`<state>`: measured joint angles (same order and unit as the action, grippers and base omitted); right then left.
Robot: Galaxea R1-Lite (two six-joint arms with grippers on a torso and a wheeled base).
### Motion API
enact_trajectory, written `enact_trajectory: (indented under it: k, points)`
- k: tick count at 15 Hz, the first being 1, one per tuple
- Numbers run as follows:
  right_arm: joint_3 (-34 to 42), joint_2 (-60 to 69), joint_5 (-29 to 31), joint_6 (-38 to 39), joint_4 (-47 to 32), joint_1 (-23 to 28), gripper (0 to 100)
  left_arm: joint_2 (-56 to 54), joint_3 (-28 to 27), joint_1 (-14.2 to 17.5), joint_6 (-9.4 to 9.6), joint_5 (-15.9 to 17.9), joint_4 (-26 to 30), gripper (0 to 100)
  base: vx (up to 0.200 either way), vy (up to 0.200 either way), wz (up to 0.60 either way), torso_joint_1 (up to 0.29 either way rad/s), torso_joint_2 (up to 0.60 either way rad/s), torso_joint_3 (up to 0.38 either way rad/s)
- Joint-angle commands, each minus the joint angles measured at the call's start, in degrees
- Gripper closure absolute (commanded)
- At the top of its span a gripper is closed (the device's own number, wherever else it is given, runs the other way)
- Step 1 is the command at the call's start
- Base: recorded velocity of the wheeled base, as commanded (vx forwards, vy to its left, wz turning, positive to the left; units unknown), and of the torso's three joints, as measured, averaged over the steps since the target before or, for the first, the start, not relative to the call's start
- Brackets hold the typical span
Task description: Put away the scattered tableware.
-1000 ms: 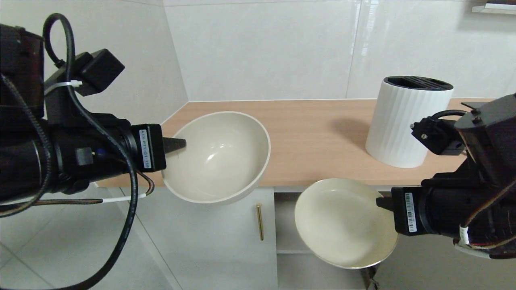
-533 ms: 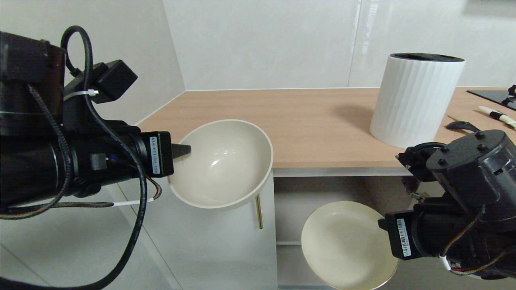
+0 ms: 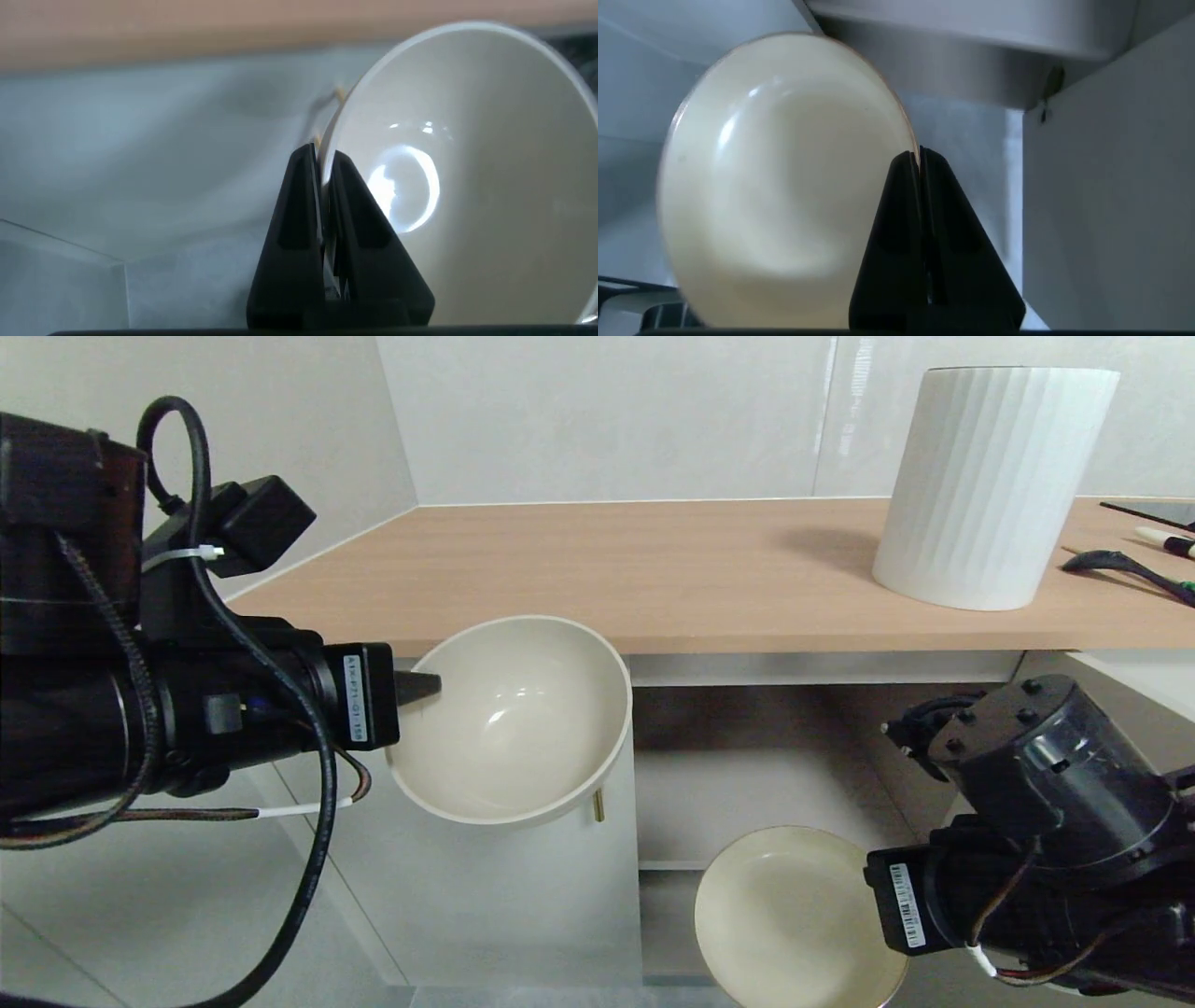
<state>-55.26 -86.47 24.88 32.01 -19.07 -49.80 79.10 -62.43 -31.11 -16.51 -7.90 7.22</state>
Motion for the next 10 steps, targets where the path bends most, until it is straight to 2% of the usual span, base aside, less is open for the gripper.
enact_trajectory:
  k: [1,5,8,10]
  points:
    - [0.15,-1.95,-0.01,0.33,0.26,-0.04,100,-0.09,0.03,0.0,-0.02,-0.01,-0.1,100,0.0,0.0,0.0,-0.027,0.28,0.251]
    - [1.82,-4.15,-0.1,0.51,3.25,-0.04,100,0.0,0.38,-0.09,-0.02,-0.01,-0.01,100,0.0,0.0,0.0,-0.007,0.07,0.07]
    - [5.51,-4.5,-6.86,0.07,5.88,0.14,100,-1.5,4.07,-1.41,0.25,0.25,-0.1,100,0.0,0.0,0.0,0.0,0.0,0.0]
    - [9.12,-7.84,-9.15,0.07,12.39,1.2,100,-2.82,6.27,-2.2,0.86,0.25,-0.1,100,0.0,0.0,0.0,0.0,0.0,0.0]
